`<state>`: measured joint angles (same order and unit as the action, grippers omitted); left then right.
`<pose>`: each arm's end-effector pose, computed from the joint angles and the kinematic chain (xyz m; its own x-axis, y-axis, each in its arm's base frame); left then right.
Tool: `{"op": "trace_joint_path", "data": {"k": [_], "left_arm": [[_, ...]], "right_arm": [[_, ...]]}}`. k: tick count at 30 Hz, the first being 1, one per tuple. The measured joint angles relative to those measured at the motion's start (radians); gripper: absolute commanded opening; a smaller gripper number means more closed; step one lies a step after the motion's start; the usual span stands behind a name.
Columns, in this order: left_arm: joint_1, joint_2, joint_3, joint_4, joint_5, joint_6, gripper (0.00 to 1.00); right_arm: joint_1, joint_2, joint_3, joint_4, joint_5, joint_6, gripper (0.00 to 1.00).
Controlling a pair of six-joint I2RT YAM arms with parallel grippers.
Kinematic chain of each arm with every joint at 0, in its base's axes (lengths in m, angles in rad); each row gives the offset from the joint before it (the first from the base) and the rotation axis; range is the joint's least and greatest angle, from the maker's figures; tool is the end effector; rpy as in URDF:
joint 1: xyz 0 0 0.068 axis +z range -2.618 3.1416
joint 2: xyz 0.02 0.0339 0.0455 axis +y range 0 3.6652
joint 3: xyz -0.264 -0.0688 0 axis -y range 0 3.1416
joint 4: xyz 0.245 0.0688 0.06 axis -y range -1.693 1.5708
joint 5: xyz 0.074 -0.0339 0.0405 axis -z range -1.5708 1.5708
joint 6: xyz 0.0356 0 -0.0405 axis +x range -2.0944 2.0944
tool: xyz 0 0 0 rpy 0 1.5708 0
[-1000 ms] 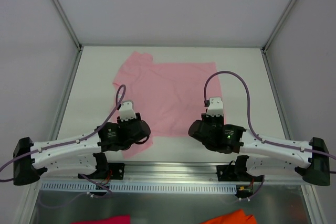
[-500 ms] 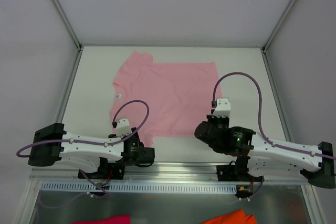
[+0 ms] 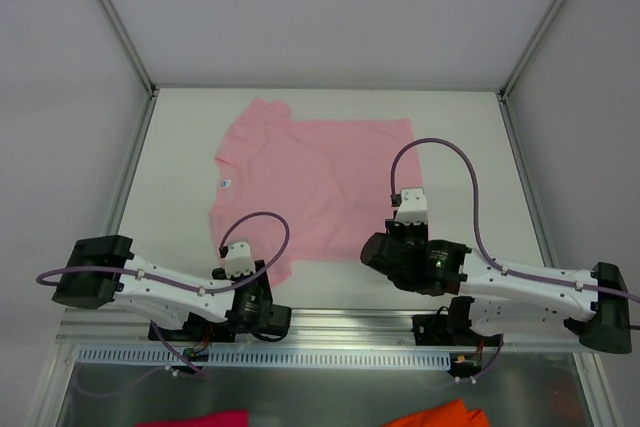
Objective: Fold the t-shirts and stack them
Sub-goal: Grap the side of the flattened tshirt closest away from the robot with both arms
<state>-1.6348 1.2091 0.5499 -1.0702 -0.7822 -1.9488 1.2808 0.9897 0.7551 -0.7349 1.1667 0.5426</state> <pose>0.0160 -0.1426 0.1598 -0.6746 -0.2183 -0.7051 -0.1999 0.9736 -0.1101 0.0820 0.1603 0.2630 -0.3197 -0.3613 -0.8760 -0.0735 0.9311 -0.3572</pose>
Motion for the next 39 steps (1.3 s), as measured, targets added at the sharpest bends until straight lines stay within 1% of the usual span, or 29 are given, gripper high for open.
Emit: {"op": "trace_joint_path", "data": {"k": [7, 11, 16, 22, 28, 31, 32, 33, 34, 39], "left_arm": [[-0.062, 0.044, 0.048, -0.004, 0.016, -0.008, 0.62], [-0.069, 0.046, 0.045, -0.015, 0.025, -0.01, 0.62], [-0.075, 0.043, -0.006, -0.018, 0.051, -0.015, 0.61], [-0.074, -0.004, -0.076, -0.013, 0.076, -0.021, 0.6], [-0.076, -0.006, -0.088, 0.0, 0.076, -0.026, 0.58], [-0.085, -0.006, -0.088, 0.01, 0.075, -0.027, 0.49], [-0.087, -0.006, -0.088, 0.014, 0.074, -0.027, 0.4], [-0.088, -0.006, -0.088, 0.017, 0.074, -0.029, 0.36], [-0.088, -0.006, -0.088, 0.02, 0.074, -0.03, 0.34], [-0.088, -0.006, -0.087, 0.026, 0.074, -0.03, 0.3]], "right_arm": [[0.0, 0.025, 0.004, -0.006, 0.0, 0.007, 0.02], [0.0, 0.025, 0.004, -0.008, 0.0, 0.008, 0.02], [0.0, 0.027, 0.004, -0.011, 0.0, 0.011, 0.02], [0.0, 0.039, 0.004, -0.013, 0.0, 0.015, 0.03], [0.0, 0.058, 0.011, -0.016, 0.004, 0.017, 0.03], [0.0, 0.073, 0.017, -0.019, 0.004, 0.02, 0.04], [0.0, 0.076, 0.018, -0.02, 0.004, 0.021, 0.04], [-0.001, 0.077, 0.018, -0.022, 0.004, 0.023, 0.04], [-0.002, 0.078, 0.019, -0.023, 0.004, 0.024, 0.04], [-0.006, 0.081, 0.019, -0.025, 0.004, 0.027, 0.05]]}}
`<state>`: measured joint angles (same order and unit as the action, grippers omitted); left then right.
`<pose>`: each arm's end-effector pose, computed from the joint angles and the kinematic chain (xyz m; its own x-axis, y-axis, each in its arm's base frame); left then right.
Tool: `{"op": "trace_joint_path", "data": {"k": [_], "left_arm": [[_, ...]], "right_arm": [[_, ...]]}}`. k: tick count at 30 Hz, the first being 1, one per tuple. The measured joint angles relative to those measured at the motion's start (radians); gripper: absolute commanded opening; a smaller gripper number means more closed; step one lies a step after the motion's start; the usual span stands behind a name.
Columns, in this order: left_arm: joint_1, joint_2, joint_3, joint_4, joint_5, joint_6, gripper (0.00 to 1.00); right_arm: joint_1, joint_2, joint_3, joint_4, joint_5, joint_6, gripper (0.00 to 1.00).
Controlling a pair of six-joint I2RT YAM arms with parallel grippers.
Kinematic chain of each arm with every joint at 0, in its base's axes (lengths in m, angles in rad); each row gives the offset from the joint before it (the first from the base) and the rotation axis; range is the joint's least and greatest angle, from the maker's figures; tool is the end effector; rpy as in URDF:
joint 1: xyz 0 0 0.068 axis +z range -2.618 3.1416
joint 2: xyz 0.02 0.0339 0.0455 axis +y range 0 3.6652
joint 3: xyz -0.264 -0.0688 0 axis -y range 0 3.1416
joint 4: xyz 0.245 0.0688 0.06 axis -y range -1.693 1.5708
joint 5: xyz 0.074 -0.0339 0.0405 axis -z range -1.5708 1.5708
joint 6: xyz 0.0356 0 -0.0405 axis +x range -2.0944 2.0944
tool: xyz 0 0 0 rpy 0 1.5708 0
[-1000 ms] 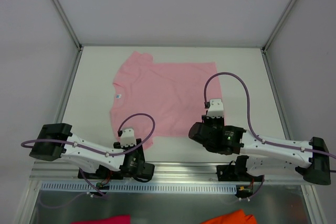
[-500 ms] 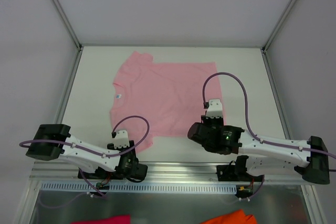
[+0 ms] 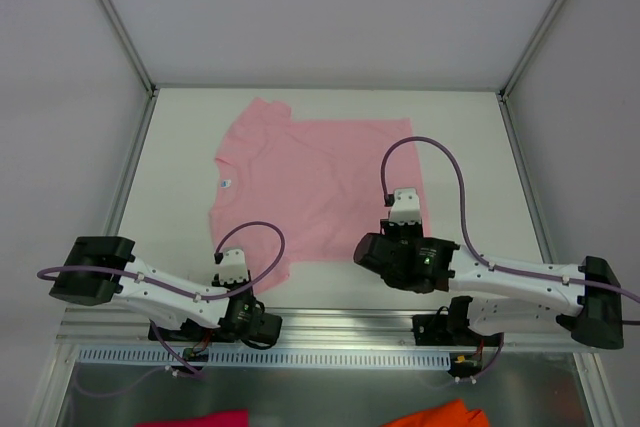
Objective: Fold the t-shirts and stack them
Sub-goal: Grap the side of the flattened tshirt closest away from the robot with both arms
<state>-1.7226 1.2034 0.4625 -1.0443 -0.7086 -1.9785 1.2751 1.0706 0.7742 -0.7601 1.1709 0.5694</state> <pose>0.0040 -0.1270 0.1401 -0.7284 -0.1519 -0.6681 -0.1536 0.9865 -0.0568 0.0863 0.1707 0.2545 -0.3433 -0.4066 -0.8467 -0.0657 0.9096 -0.4102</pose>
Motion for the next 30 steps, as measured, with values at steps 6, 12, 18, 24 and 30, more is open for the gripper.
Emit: {"op": "trace_joint_path", "data": {"k": [6, 12, 18, 24, 30], "left_arm": [[0.0, 0.0, 0.003, -0.004, 0.001, 0.0, 0.3], [-0.007, 0.001, 0.024, -0.026, 0.004, 0.001, 0.6], [-0.04, 0.001, 0.035, -0.037, 0.019, 0.0, 0.52], [-0.099, 0.022, 0.035, -0.036, 0.028, 0.0, 0.43], [-0.121, 0.054, 0.035, -0.04, 0.037, 0.0, 0.44]], "right_arm": [[-0.012, 0.012, 0.0, 0.0, 0.0, 0.0, 0.06], [-0.028, 0.031, 0.0, 0.0, -0.005, 0.0, 0.05], [-0.03, 0.034, 0.0, 0.001, -0.008, 0.0, 0.06], [-0.039, 0.041, 0.0, 0.013, -0.009, -0.005, 0.06], [-0.044, 0.062, 0.0, 0.035, -0.02, -0.018, 0.06]]}}
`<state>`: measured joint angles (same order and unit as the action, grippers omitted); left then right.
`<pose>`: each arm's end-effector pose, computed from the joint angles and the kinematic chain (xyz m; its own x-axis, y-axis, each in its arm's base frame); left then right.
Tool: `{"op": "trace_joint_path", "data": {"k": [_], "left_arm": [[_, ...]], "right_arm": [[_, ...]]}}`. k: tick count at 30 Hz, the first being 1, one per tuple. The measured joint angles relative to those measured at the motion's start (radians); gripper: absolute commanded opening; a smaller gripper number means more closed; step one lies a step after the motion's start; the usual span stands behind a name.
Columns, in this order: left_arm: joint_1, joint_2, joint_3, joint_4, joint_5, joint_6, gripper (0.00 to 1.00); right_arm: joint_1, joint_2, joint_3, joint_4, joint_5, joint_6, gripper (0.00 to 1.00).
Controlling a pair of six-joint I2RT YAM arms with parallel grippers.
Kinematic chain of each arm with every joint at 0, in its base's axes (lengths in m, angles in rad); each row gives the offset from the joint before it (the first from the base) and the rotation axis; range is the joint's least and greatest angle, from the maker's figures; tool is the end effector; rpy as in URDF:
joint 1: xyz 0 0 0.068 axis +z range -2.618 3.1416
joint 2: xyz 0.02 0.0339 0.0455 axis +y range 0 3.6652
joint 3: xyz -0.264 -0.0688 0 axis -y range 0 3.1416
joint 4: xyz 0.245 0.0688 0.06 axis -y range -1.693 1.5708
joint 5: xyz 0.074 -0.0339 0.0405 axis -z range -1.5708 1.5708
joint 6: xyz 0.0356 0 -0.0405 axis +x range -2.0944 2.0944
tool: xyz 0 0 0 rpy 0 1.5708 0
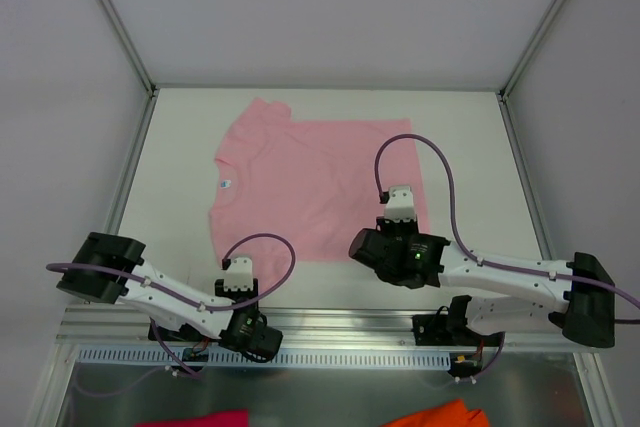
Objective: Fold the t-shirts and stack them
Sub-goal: Grap the side of the flattened tshirt closest away from the robot with both arms
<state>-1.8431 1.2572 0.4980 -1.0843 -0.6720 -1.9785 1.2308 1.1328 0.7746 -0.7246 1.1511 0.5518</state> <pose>-0.0137 -0.1313 0.1414 -0.7533 -0.0263 -0.6572 -0.0432 0.9990 0.0095 0.0974 0.1777 0.2447 -0.3774 -0.4263 -0.8221 -0.0511 0.8960 -0.4411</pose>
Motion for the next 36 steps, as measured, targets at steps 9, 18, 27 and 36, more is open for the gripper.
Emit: {"op": "trace_joint_path", "data": {"k": [9, 18, 27, 36], "left_arm": [[-0.003, 0.01, 0.0, -0.004, 0.005, 0.0, 0.43], [-0.003, 0.01, -0.016, -0.011, -0.013, 0.0, 0.38], [-0.003, 0.011, -0.021, -0.011, -0.02, -0.001, 0.23], [-0.003, 0.061, 0.013, -0.041, -0.018, -0.001, 0.0]], "right_arm": [[-0.001, 0.001, 0.0, 0.014, -0.004, -0.009, 0.06], [-0.001, 0.005, 0.0, 0.025, -0.004, -0.018, 0.06], [-0.002, 0.008, 0.0, 0.026, -0.005, -0.021, 0.06], [-0.007, 0.045, 0.002, 0.032, -0.005, -0.025, 0.07]]}}
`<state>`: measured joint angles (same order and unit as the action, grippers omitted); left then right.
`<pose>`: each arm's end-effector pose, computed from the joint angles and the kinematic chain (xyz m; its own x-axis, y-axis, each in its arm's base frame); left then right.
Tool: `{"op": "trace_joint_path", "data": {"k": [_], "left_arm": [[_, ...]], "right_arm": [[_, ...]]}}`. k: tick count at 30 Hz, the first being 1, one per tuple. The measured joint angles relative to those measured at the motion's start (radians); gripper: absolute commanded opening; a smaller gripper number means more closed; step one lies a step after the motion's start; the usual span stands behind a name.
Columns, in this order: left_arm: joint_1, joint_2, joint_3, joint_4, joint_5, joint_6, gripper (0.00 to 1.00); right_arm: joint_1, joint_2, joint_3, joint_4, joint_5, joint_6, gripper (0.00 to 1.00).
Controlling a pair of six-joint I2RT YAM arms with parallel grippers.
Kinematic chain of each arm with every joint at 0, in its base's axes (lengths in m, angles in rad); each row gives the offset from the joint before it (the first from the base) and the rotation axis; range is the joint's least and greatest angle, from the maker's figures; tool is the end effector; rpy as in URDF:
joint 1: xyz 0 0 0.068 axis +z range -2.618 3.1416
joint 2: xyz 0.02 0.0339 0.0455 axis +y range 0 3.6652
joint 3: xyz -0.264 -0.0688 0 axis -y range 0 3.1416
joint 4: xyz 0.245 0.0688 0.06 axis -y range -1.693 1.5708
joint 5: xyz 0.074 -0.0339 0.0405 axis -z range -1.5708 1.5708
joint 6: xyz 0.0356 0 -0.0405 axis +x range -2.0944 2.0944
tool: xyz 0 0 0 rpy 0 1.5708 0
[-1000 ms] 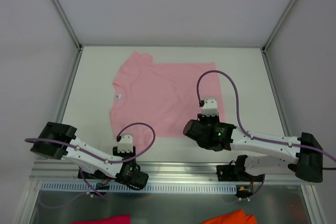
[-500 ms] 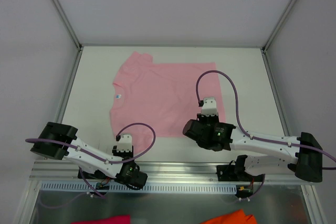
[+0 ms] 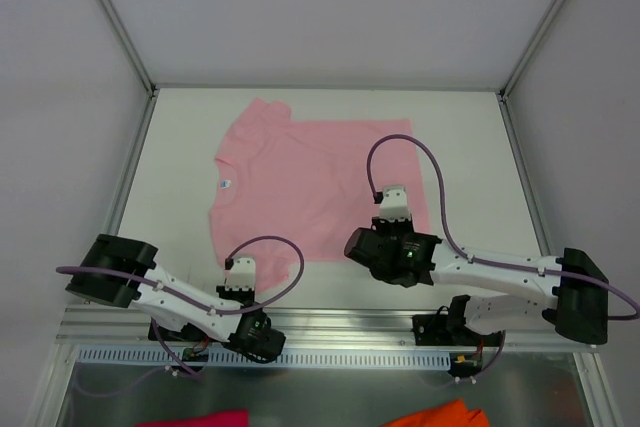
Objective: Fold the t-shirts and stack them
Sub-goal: Grap the side of the flattened tshirt closest away from the robot with both arms
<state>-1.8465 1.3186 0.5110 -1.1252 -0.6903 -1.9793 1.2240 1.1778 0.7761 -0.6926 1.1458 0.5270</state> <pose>-0.0138 -0.1321 0.1387 -0.7257 0.0343 -0.6872 -0.0367 0.9954 0.0885 0.1014 0.1851 0.2380 -0.3846 -0.4542 -0.8036 -0.0605 0.8811 -0.4690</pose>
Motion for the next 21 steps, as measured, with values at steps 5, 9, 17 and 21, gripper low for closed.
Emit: {"op": "trace_joint_path", "data": {"k": [5, 9, 17, 21], "left_arm": [[0.0, 0.045, 0.05, -0.04, -0.006, 0.0, 0.0], [0.0, 0.052, 0.074, -0.088, -0.025, 0.0, 0.0], [0.0, 0.035, 0.09, -0.167, -0.063, 0.0, 0.0], [0.0, 0.034, 0.108, -0.172, -0.095, 0.0, 0.0]], "right_arm": [[-0.003, 0.027, 0.005, -0.004, 0.0, 0.003, 0.17], [-0.011, 0.03, 0.012, -0.013, 0.0, 0.008, 0.32], [-0.05, 0.048, 0.017, -0.057, -0.004, 0.057, 0.59], [-0.077, 0.088, 0.024, -0.116, -0.013, 0.143, 0.56]]}}
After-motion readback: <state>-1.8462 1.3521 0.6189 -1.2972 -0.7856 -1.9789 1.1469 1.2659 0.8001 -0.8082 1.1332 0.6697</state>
